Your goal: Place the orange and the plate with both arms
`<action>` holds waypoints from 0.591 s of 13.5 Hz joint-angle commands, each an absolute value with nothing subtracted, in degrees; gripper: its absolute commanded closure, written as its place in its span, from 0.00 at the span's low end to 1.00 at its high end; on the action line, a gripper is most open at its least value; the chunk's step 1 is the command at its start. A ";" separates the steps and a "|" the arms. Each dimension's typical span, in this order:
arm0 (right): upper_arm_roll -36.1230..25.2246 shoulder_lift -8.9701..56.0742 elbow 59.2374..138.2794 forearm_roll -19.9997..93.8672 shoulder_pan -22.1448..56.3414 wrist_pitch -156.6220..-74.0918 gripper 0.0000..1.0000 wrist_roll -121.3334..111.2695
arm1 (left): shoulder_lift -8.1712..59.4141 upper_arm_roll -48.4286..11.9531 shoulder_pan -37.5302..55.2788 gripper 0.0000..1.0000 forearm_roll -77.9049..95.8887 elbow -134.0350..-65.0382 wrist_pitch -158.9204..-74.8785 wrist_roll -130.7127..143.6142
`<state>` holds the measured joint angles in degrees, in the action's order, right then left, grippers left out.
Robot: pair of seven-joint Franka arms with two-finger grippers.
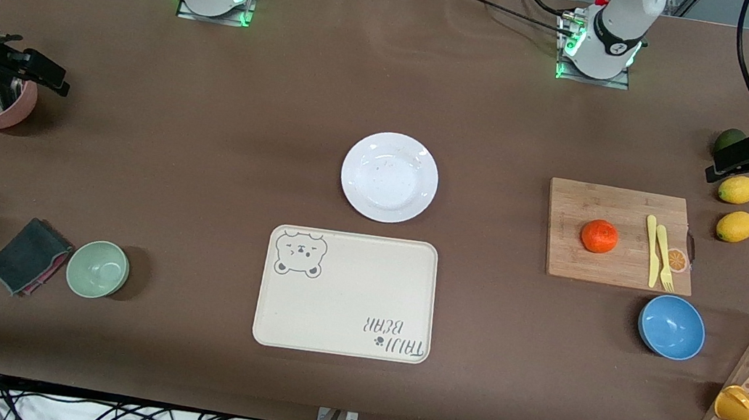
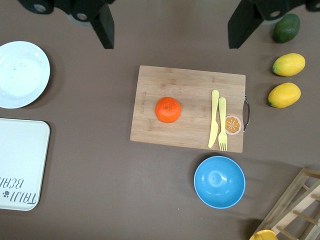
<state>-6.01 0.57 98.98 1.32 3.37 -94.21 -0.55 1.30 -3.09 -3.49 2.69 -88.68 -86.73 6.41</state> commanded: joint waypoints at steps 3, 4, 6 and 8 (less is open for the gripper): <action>-5.98 0.53 98.88 1.67 3.08 -93.78 0.00 -0.62 | 1.05 -3.16 -3.96 0.00 4.31 -88.15 -86.22 6.59; -5.98 0.53 98.88 1.67 3.08 -93.78 0.00 -0.62 | 1.14 -3.16 -3.96 0.00 4.31 -88.15 -86.22 6.59; -5.98 0.53 98.88 1.67 3.08 -93.78 0.00 -0.62 | 1.23 -3.25 -3.87 0.00 4.31 -88.15 -86.40 6.59; -5.89 0.53 98.88 1.76 3.08 -93.78 0.00 -0.70 | 1.32 -3.34 -3.78 0.00 4.39 -88.15 -86.48 6.59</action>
<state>-6.02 0.62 98.98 1.32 3.37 -94.21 -0.55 1.30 -3.12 -3.49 2.69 -88.65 -86.73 6.41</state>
